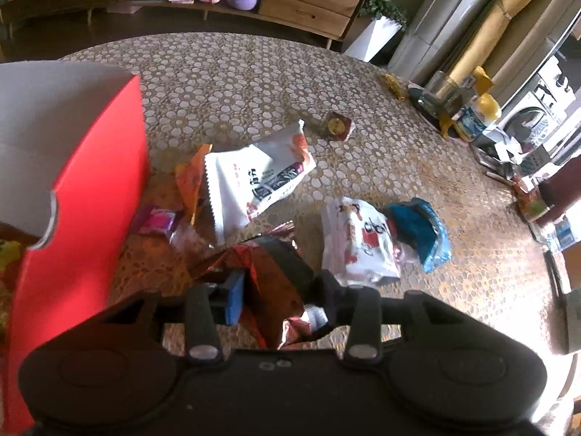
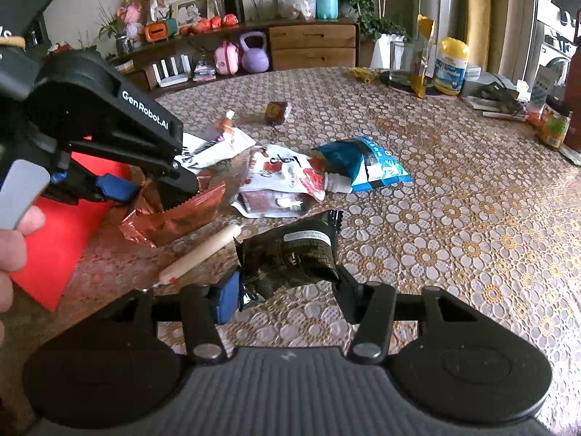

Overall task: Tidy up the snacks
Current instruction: 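Grasp the orange-red wrapper with the left tool while the right tool grasps the black packet, then carry the orange-red wrapper and black packet into the shoebox with both tools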

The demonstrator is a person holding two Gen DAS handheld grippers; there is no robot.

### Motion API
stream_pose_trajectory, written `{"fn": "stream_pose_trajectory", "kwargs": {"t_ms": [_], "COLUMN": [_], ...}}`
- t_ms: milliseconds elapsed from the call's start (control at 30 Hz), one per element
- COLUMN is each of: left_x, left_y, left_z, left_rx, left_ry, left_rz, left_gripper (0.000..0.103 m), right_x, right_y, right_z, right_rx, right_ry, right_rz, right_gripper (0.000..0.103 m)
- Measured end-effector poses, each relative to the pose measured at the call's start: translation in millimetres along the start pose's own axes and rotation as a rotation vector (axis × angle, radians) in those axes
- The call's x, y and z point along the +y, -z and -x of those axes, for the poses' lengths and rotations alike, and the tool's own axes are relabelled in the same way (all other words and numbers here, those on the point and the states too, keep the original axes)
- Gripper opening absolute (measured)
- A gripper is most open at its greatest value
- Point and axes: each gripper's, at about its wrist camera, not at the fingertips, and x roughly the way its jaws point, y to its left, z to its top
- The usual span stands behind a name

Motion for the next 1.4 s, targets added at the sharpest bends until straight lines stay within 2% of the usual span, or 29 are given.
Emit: {"fn": "stream_pose_trajectory", "kwargs": {"t_ms": [400,733,1100,1400], "left_x": [3.6,22.2,50.6,90.9], "left_y": [31.8,53.5,71.3,61.8], "left_z": [61.6,118.3,176.6,221.5], "left_rx": [-0.024,-0.069,-0.134,-0.228], "left_ry": [0.065,0.123,0.146,0.121], "left_rz": [-0.099,-0.13,-0.227,-0.219], "left_gripper": [0.04,0.04,0.04,0.04], "right_x": [16.4,44.0,78.4,112.0], "right_y": [8.8,15.4,14.4,2.7], "right_z": [69.7,125.8,169.6,191.4], "right_rx": [-0.046,-0.079,-0.11,-0.155], "right_ry": [-0.032,-0.06,-0.081,-0.112], "right_rz": [0.002,0.032,0.072,0.107], "right_gripper": [0.053,0.053,0.053,0.053]}}
